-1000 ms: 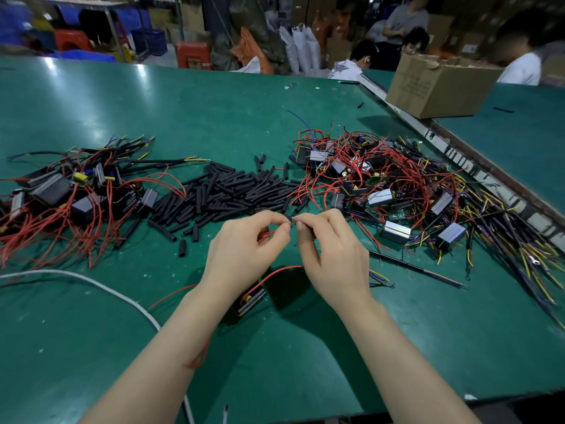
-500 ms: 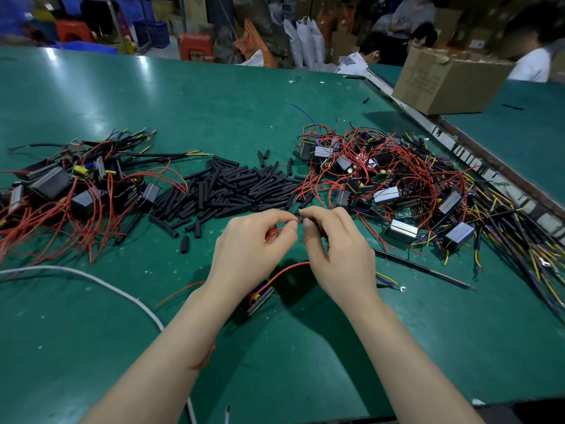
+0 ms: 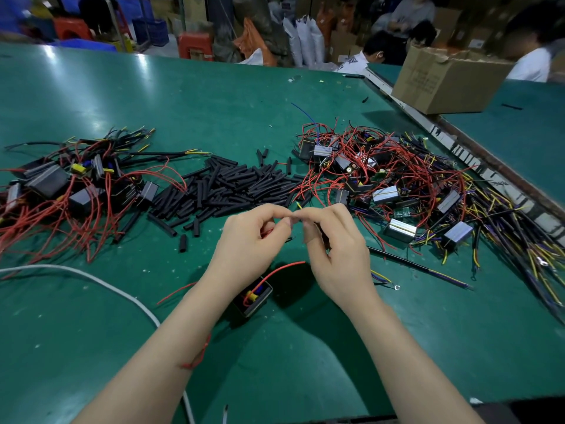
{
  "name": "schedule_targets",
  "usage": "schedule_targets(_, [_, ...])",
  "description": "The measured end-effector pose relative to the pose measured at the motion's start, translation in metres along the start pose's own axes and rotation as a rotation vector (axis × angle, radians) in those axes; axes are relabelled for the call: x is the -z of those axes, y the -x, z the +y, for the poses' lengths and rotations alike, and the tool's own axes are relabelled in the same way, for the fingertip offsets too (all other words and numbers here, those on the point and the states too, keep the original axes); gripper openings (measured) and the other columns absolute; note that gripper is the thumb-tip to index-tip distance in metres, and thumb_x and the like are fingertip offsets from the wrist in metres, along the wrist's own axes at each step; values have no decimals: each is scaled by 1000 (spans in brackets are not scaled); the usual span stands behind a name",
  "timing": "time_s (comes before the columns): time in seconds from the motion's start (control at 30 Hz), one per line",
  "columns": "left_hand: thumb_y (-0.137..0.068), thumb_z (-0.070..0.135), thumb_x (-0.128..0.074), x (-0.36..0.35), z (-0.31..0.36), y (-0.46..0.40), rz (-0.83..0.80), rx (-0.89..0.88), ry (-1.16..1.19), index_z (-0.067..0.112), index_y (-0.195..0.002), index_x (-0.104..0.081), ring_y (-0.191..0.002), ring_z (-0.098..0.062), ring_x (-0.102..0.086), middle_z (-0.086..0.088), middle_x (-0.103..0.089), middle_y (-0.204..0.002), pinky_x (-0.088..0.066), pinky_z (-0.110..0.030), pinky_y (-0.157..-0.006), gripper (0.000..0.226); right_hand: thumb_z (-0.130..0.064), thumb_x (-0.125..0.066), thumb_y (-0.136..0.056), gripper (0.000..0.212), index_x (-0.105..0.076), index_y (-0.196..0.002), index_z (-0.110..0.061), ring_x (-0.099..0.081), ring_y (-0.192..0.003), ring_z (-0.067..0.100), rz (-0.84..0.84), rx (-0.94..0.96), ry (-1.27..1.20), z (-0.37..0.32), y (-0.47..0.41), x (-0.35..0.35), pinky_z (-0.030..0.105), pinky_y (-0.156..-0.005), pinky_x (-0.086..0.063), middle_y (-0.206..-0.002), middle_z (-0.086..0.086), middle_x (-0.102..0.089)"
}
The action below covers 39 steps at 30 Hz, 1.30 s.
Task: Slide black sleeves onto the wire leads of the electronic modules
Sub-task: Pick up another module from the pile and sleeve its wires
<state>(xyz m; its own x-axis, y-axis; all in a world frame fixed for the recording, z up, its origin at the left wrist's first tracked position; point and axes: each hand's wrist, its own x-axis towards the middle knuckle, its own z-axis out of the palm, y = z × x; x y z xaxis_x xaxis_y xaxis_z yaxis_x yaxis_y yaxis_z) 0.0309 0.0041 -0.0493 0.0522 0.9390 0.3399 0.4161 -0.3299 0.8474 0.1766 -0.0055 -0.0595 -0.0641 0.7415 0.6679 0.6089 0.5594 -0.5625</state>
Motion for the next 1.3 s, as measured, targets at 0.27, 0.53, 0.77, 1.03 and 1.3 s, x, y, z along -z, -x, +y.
schedule_targets(0.27, [-89,18,-60,7,-10,-4,79,47,-8,32,-74,-64,-45,-6,-30,9,-37,-44,-26,-19,-47,21,-25,-33,-89,37,-67,-98,-14,-59,-81,26,-148,13,70,5,4,6,46,-58,-51,-100,-1,-57])
schedule_targets(0.53, [-88,32,-50,9,-6,3,56,-205,-316,25,-96,-68,-49,-7,-39,10,-40,-48,-41,-30,-53,21,-16,-59,-92,22,-71,-106,-26,-60,-88,20,-61,-20,297,2,2,6,31,-51,-46,-98,-5,-61])
schedule_targets(0.77, [-88,20,-59,9,-2,7,101,-371,-372,17,-100,-72,-85,-14,-67,7,-72,-93,-54,-32,-71,18,-27,-52,-88,27,-75,-103,-22,-47,-95,16,-31,-172,125,1,2,-3,26,-78,-40,-97,-6,-56])
schedule_targets(1.03, [-87,20,-65,4,-2,11,94,-473,-378,12,-95,-73,-76,-14,-66,5,-71,-84,-54,-32,-61,14,-41,-61,-86,18,-74,-77,-32,-57,-97,10,-35,-484,-365,-11,-10,5,18,-87,-40,-93,6,-62])
schedule_targets(1.3, [-87,32,-56,3,-2,10,64,-196,-116,23,-88,-70,-54,-12,-50,3,-62,-63,-44,-30,-55,17,-20,-65,-88,8,-69,-87,-26,-52,-97,17,-73,-326,-275,-7,-8,7,23,-83,-39,-95,-2,-54])
